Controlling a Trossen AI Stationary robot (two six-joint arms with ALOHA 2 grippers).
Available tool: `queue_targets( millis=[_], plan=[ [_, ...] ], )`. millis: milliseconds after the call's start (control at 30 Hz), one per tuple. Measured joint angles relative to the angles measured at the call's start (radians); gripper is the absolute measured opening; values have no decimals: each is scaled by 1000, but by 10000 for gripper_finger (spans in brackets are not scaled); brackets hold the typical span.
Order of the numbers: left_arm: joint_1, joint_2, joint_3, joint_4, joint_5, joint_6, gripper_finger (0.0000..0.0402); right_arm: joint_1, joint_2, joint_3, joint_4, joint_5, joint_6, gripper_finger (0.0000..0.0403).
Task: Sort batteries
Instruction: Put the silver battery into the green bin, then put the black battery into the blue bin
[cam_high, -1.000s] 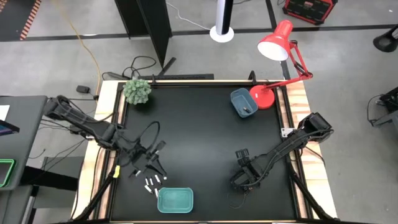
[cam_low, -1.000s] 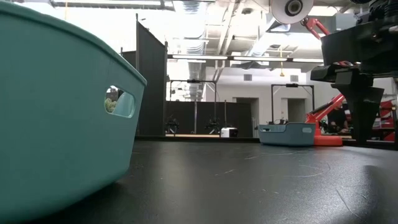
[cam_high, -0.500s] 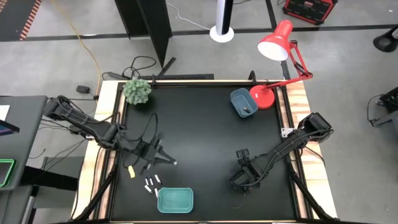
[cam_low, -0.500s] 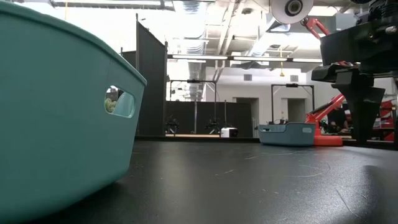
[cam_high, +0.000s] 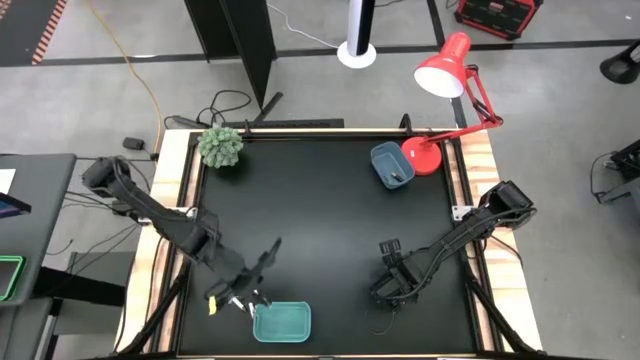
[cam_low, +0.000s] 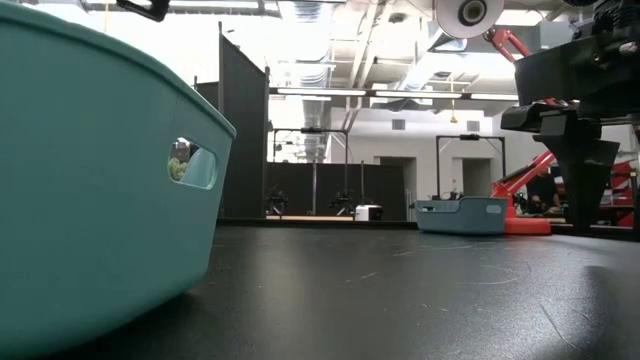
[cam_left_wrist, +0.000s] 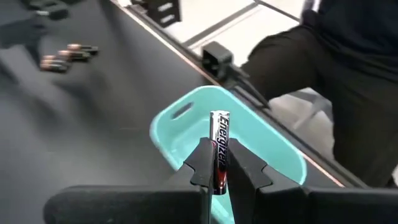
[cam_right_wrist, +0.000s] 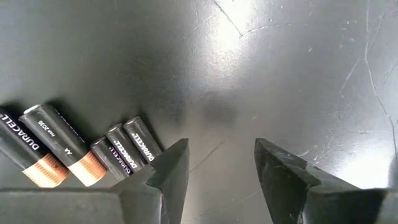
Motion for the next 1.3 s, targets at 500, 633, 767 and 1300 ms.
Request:
queue_targets(
  millis=[500,633,767,1300],
  plan=[
    [-67,208,0,55,-54,-175,46,0,0,0,-16,0,-1,196],
    [-67,200,0,47,-62,-181,90,0,0,0,-55,0,-1,202],
    [-67,200,0,34,-62,-186,126,0,0,0,-58,0,0,213],
    [-72,-5,0,-14,-171,-134,152,49,0,5,-63,-39,-10,210]
  ],
)
